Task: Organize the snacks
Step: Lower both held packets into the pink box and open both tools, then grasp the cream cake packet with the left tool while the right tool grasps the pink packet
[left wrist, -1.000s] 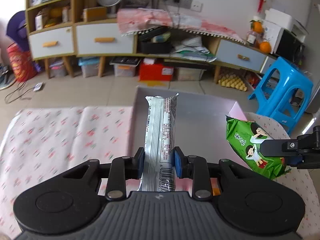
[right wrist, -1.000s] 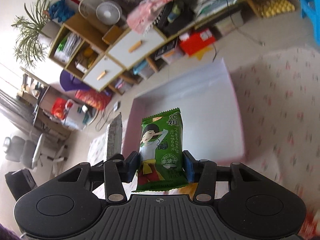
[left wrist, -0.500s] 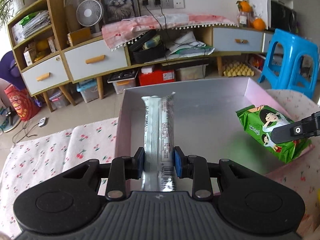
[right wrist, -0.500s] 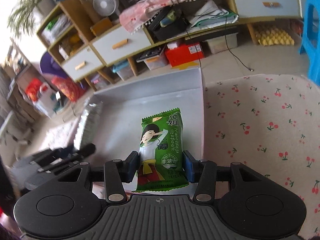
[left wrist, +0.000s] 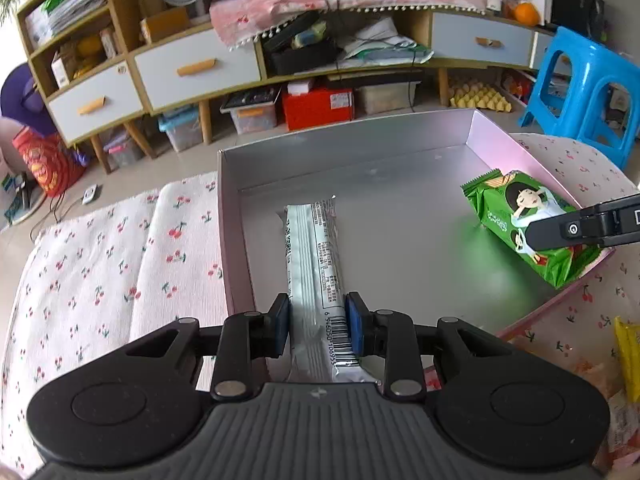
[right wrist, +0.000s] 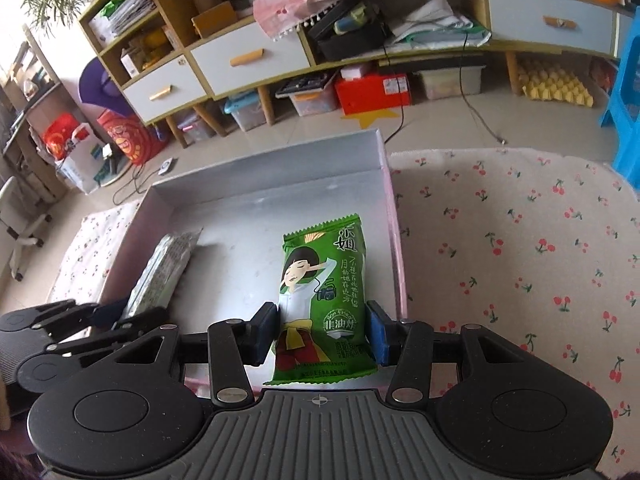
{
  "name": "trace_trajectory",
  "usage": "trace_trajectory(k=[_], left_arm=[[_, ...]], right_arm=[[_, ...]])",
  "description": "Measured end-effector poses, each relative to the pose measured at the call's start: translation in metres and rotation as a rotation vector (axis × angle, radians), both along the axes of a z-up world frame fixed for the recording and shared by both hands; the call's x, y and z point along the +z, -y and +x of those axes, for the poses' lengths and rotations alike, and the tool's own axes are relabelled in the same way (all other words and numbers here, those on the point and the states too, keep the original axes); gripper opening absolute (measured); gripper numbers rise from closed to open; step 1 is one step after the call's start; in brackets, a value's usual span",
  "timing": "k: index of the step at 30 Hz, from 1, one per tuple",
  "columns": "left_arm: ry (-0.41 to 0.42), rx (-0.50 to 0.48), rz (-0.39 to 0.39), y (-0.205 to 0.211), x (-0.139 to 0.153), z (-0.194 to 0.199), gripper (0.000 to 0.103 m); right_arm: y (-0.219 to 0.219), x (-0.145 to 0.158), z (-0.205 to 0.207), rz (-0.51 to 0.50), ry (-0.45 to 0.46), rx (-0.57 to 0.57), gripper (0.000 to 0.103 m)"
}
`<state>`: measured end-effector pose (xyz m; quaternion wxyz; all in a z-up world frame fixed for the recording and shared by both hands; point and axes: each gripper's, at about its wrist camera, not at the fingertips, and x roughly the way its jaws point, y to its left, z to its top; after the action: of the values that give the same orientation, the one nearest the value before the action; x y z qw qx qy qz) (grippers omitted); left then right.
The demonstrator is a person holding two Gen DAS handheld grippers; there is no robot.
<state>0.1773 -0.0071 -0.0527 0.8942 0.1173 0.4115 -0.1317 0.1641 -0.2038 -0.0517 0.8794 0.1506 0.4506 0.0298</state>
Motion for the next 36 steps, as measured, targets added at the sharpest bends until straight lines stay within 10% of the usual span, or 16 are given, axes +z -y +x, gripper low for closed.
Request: trace_trajectory(k=[9,26,36], left_arm=[[0.013,0.016,0.032,0.006,-0.005,0.001,0.035],[0.018,0.026,-0.023,0.007,0.048,-0.046,0.093],[-0.03,0.08,-0.018,-0.008,0.058,-0.082,0.103]], right_arm=[[-0.001,-0.001,-0.002,-0.017,0.055,0.004,0.052],[0.003,0.059,-0.056,0.012,0.039,-0.05,0.088],[-0.017,0.074,-0.104,-0.089,0.046,0.023,0.093]])
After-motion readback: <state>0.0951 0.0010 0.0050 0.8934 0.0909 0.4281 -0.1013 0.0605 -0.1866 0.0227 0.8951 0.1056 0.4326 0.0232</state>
